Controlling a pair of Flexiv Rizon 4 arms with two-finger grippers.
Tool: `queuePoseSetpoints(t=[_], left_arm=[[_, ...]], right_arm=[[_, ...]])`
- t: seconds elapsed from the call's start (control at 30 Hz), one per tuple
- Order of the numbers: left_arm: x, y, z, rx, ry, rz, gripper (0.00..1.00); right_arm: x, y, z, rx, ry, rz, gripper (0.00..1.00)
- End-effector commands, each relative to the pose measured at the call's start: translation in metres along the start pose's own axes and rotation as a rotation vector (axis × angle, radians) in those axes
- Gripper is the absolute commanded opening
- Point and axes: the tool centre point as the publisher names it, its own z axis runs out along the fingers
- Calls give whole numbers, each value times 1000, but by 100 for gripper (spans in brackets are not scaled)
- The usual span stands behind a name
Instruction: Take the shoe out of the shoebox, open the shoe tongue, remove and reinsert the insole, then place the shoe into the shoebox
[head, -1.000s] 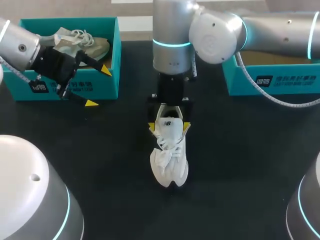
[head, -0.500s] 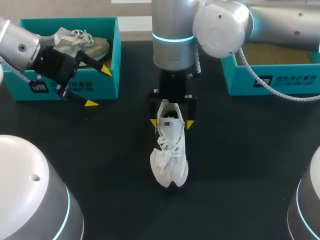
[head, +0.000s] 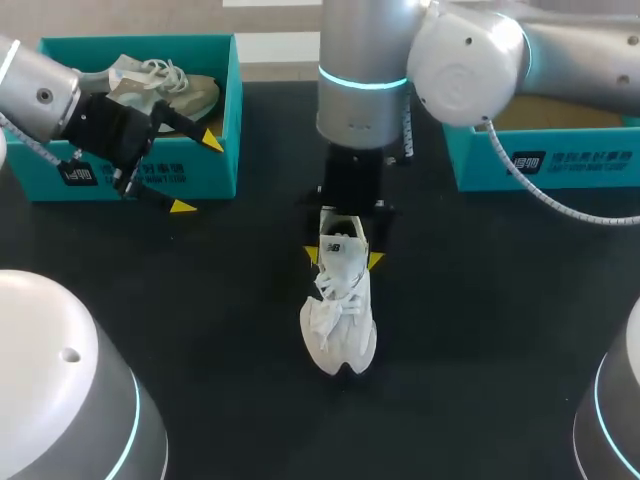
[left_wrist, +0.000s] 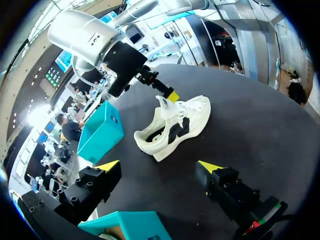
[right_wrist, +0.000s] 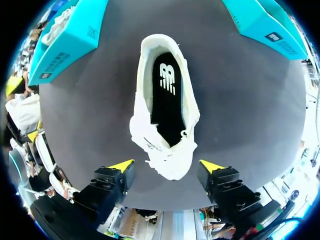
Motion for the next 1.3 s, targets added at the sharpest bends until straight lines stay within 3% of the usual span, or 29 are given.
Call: queuePoseSetpoints(t=[0.03,0.17,0.27,0.57,0.7,0.77,0.97,1.03,1.1,1.2,1.23,1.3], left_arm=[[1,0,0,-3,2,1,100],[1,0,0,-3,2,1,100],[1,0,0,-3,2,1,100],[1,0,0,-3,2,1,100],[1,0,0,-3,2,1,100],[1,0,0,-3,2,1,100],[1,0,0,-3,2,1,100],[1,0,0,-3,2,1,100],[1,0,0,-3,2,1,100],[1,0,0,-3,2,1,100],[1,0,0,-3,2,1,100],[1,0,0,-3,2,1,100]], right_arm=[[0,2,3,3,10,-11,36],[2,7,5,10,15,-32,38],[4,15,4,1,23,-53,32],[-3,40,20,6,38,-97,29],[-8,51,29,1,35,-108,15],[-9,52,30,1,35,-109,15],[-7,57,15,-77,18,-147,27],[-9,62,12,-117,5,-173,42],[-9,67,10,-148,-1,-200,48],[-8,77,5,-230,-27,-329,79],[-8,80,3,-234,-48,-387,73],[-7,85,-1,-266,-98,-491,79]])
